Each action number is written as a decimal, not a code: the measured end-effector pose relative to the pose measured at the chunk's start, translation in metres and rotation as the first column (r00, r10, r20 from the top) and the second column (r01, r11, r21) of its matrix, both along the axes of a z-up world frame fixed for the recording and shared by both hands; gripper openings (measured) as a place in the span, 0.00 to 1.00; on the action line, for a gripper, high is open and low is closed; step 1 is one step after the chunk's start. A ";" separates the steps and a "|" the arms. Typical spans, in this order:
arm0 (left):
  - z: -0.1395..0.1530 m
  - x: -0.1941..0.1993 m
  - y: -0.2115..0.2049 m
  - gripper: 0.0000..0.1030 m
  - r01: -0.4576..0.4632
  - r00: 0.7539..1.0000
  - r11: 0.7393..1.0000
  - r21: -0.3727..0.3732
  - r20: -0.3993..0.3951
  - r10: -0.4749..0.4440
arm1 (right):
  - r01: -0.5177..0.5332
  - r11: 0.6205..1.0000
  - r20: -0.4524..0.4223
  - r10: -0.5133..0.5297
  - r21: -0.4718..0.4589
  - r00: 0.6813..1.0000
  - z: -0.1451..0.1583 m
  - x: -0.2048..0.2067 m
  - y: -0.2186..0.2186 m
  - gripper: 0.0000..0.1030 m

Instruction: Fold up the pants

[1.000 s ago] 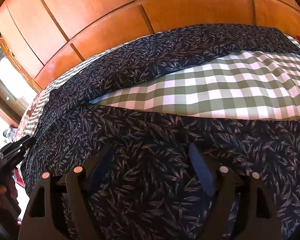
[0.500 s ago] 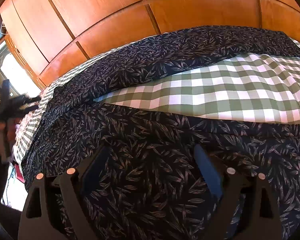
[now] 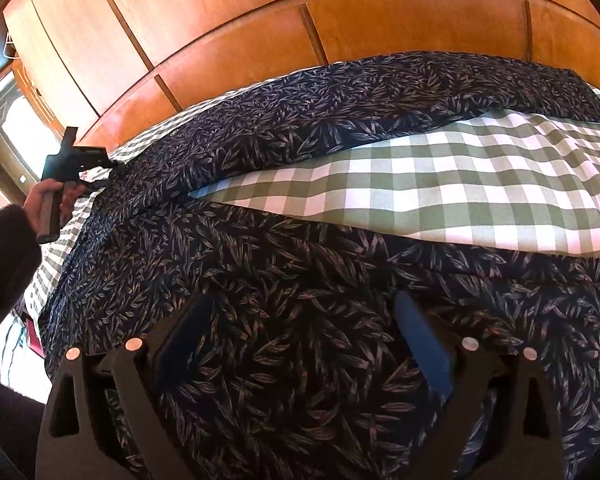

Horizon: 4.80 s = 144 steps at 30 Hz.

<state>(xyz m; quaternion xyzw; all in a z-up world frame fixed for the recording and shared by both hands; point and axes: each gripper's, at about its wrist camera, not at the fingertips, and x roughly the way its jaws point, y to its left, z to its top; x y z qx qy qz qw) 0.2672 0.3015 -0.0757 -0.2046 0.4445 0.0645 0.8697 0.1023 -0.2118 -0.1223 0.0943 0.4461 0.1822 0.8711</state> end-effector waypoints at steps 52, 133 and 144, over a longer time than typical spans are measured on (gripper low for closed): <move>0.051 -0.272 -0.004 0.00 0.056 0.969 0.996 0.065 0.236 -0.070 | 0.007 0.944 0.015 -0.013 0.329 1.000 0.108 0.066 -0.051 0.05; 0.029 -0.257 -0.162 0.05 0.383 0.918 0.923 -0.031 0.120 -0.377 | 0.222 0.975 -0.068 -0.222 -0.005 0.973 0.100 0.050 -0.131 0.53; 0.018 -0.221 -0.252 0.05 0.613 0.789 0.790 -0.026 0.071 -0.610 | 0.393 0.886 -0.213 -0.445 -0.245 0.870 0.024 0.218 -0.114 0.48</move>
